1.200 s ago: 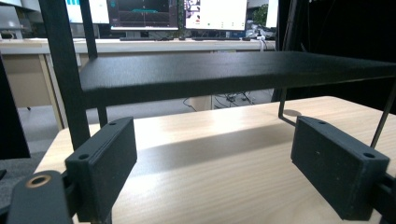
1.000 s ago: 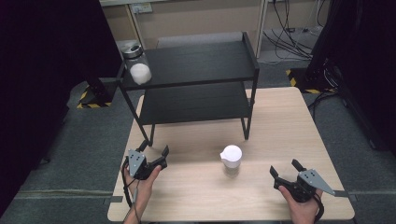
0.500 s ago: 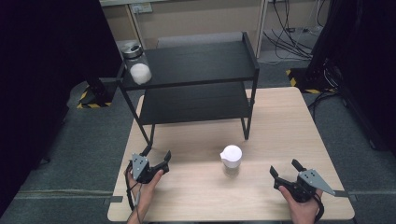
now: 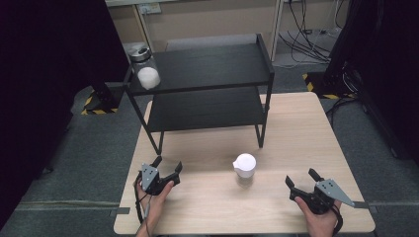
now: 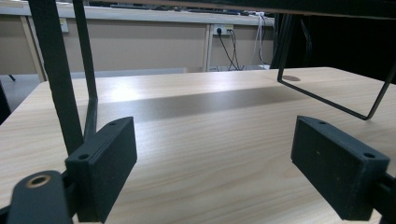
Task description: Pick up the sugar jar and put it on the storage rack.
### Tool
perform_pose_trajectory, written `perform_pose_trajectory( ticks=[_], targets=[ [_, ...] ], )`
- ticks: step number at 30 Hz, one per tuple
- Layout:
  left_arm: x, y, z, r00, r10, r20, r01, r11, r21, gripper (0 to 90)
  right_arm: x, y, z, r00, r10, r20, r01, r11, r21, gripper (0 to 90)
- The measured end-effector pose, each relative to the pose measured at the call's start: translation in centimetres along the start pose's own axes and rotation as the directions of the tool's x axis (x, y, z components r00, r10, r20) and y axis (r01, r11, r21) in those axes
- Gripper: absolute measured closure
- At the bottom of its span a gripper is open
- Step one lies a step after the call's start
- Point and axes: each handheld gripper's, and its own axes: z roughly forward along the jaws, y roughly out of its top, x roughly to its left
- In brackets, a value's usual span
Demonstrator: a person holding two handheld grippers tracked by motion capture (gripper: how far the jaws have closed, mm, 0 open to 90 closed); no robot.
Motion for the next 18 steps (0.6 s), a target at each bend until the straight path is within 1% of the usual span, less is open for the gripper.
perform_pose_trajectory(
  ticks=[8, 16, 18],
  targets=[
    [0.16, -0.24, 0.23, 1.0000, -0.002, 0.005, 0.002, 0.9998, 0.021, 13.8, 0.01, 0.00, 0.00, 1.0000, 0.000, 0.000, 0.000, 1.000, 0.000, 8.1],
    [0.23, -0.22, 0.24, 0.9999, -0.007, 0.010, 0.007, 0.9997, 0.023, 13.9, 0.03, 0.07, 0.03, 1.0000, -0.004, 0.000, 0.004, 1.000, 0.004, 8.0],
    [0.18, -0.22, 0.23, 0.9999, 0.002, 0.012, -0.002, 0.9997, 0.023, 14.0, 0.03, 0.07, 0.04, 1.0000, -0.005, -0.001, 0.005, 1.000, 0.004, 8.0]
  ],
)
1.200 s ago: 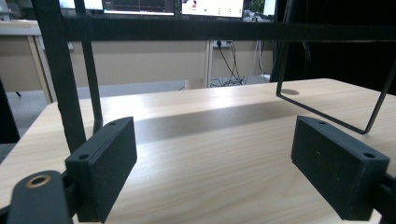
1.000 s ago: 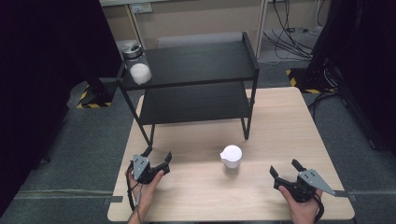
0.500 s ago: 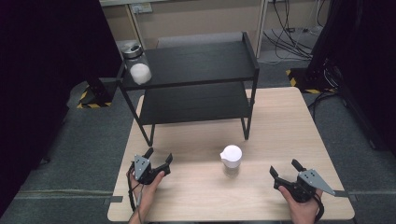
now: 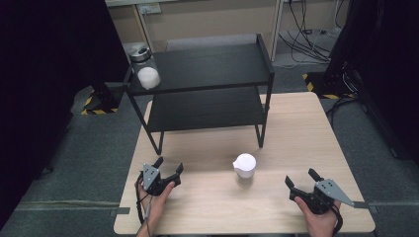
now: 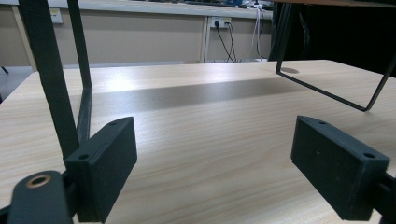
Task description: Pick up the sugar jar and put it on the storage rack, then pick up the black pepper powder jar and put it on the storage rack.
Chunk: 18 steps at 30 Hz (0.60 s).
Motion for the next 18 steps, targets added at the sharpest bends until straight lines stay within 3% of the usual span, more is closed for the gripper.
perform_pose_trajectory(
  ticks=[18],
  targets=[
    [0.00, 0.06, -0.01, 1.0000, -0.007, 0.001, 0.007, 1.0000, 0.004, 13.9, -0.11, 0.08, 0.05, 1.0000, 0.002, -0.004, -0.002, 1.000, 0.004, 7.9]
  ],
)
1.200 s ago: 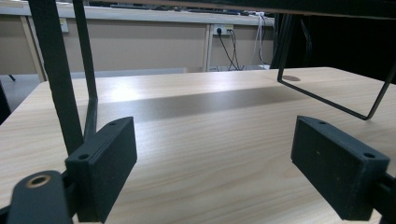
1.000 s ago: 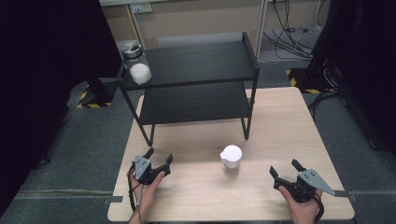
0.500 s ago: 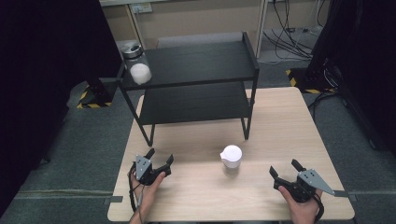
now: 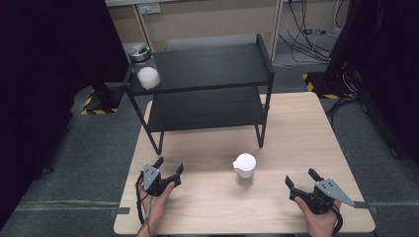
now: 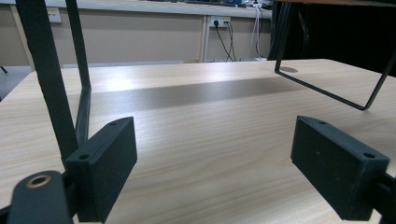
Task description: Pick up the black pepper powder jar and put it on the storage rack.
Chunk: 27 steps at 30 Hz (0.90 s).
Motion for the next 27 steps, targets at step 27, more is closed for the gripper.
perform_pose_trajectory(
  ticks=[27],
  targets=[
    [-0.09, 0.00, 0.01, 1.0000, -0.006, -0.007, 0.006, 1.0000, 0.000, 13.9, 0.31, 0.83, 0.68, 0.9908, -0.041, -0.129, 0.043, 0.999, 0.013, 9.4]
  ],
)
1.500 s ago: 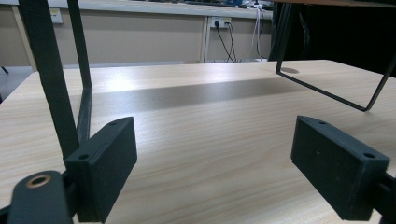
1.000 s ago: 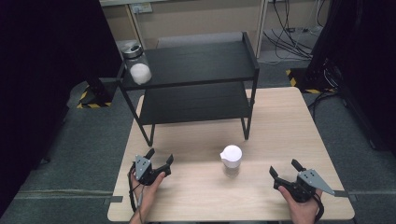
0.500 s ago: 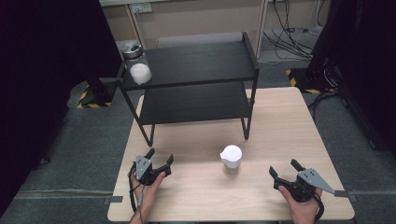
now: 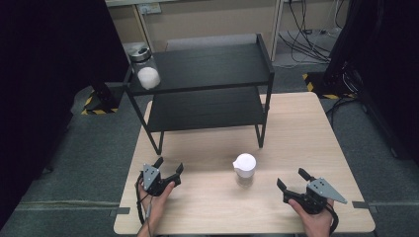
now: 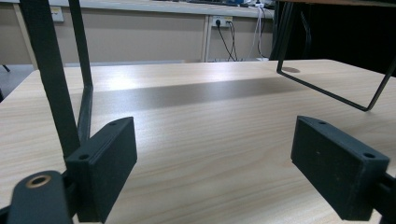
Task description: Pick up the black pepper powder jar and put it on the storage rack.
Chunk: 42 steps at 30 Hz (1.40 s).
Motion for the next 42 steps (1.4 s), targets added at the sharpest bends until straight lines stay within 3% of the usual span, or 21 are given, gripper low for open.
perform_pose_trajectory(
  ticks=[8, 16, 29, 42],
  targets=[
    [0.0, 0.0, 0.0, 1.0000, 0.002, 0.002, -0.002, 1.0000, 0.002, 13.8, 1.7, 0.9, 1.7, 0.9914, -0.060, -0.116, 0.062, 0.998, 0.012, 9.8],
    [0.0, 0.0, 0.0, 1.0000, 0.002, 0.003, -0.002, 1.0000, 0.002, 13.9, 3.0, 1.5, 3.9, 0.9802, -0.096, -0.173, 0.104, 0.994, 0.036, 12.0],
    [0.0, 0.0, 0.0, 1.0000, 0.006, 0.004, -0.006, 1.0000, 0.003, 13.9, 4.1, 2.2, 6.6, 0.9706, -0.135, -0.199, 0.148, 0.988, 0.048, 16.3],
    [0.0, 0.1, 0.0, 0.9999, 0.007, 0.007, -0.008, 1.0000, 0.003, 13.9, 4.9, 1.8, 8.3, 0.9709, -0.138, -0.196, 0.154, 0.986, 0.067, 21.4]
  ],
)
